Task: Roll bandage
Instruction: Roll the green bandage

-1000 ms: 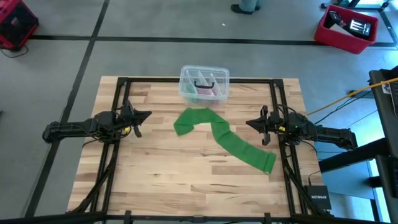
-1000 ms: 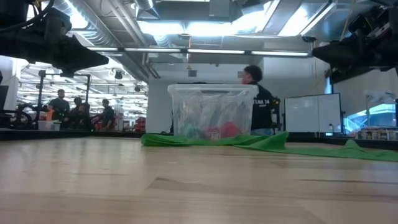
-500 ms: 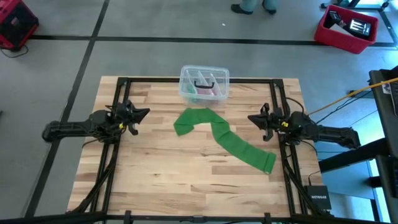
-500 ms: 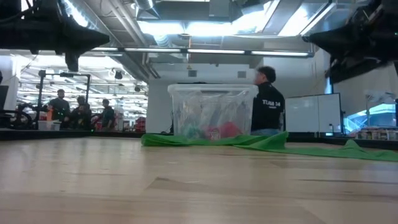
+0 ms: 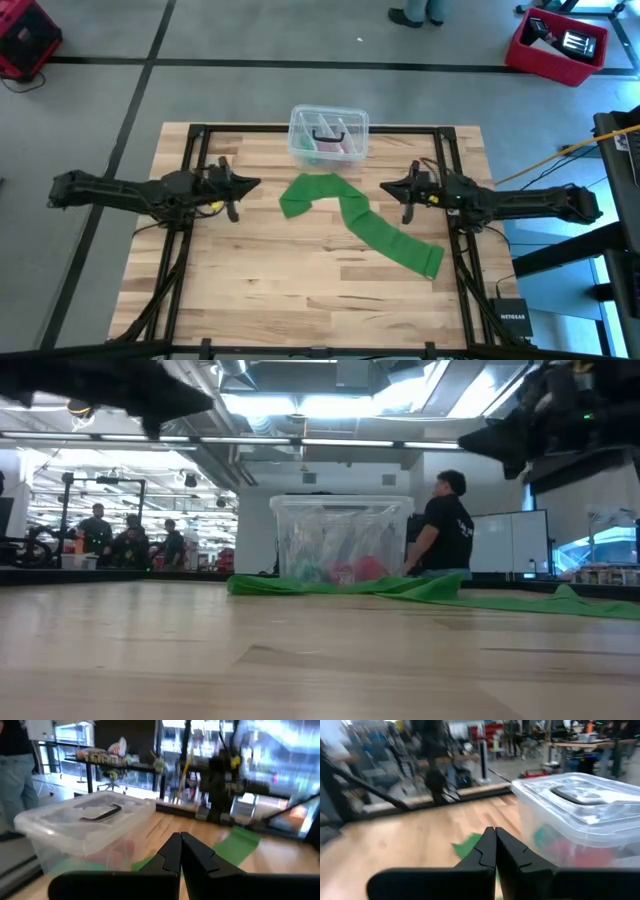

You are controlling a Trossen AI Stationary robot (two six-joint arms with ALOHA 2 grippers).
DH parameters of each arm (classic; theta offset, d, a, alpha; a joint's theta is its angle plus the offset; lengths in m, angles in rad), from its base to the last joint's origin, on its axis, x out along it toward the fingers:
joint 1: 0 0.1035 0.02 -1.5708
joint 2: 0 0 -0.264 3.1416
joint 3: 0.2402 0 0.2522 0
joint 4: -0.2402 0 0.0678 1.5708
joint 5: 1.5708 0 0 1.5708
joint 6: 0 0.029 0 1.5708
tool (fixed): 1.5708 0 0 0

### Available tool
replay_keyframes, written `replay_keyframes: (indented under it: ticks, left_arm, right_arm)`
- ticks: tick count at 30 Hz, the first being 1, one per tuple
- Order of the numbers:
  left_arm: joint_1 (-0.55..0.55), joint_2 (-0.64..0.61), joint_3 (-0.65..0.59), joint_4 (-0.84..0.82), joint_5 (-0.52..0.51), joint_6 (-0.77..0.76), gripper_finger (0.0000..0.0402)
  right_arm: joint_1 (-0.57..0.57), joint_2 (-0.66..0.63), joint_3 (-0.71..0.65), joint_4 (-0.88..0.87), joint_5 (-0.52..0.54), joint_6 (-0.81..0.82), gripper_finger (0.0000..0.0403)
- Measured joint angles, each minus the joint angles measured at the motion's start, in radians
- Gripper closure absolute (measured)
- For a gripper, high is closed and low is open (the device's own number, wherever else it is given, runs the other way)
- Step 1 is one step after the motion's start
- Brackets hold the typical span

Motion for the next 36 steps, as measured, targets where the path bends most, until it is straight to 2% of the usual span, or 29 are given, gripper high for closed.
replay_keyframes:
  ticks: [7,12,18,25,29,36]
  left_arm:
    - [-0.015,0.234,0.119,0.002,0.001,0.173,0.0401]
    - [-0.015,0.336,0.131,0.03,0.0,0.083,0.0401]
    - [-0.012,0.409,0.131,0.03,0.0,0.02,0.04]
    - [0.002,0.491,0.131,0.02,-0.004,-0.048,0.0396]
    - [0.001,0.545,0.131,-0.005,0.004,-0.09,0.0359]
    - [0.002,0.649,0.131,-0.062,0.004,-0.115,0.0279]
  right_arm:
    - [0.0,0.25,0.091,-0.001,0.117,-0.076,0.0397]
    - [0.0,0.431,0.143,0.002,0.175,-0.115,0.0387]
    - [0.0,0.623,0.189,0.001,0.218,-0.145,0.0323]
    - [0.0,0.739,0.211,-0.002,0.155,-0.097,0.0257]
    - [0.0,0.751,0.211,-0.002,0.131,-0.094,0.0243]
    - [0.0,0.751,0.211,0.003,0.13,-0.062,0.0244]
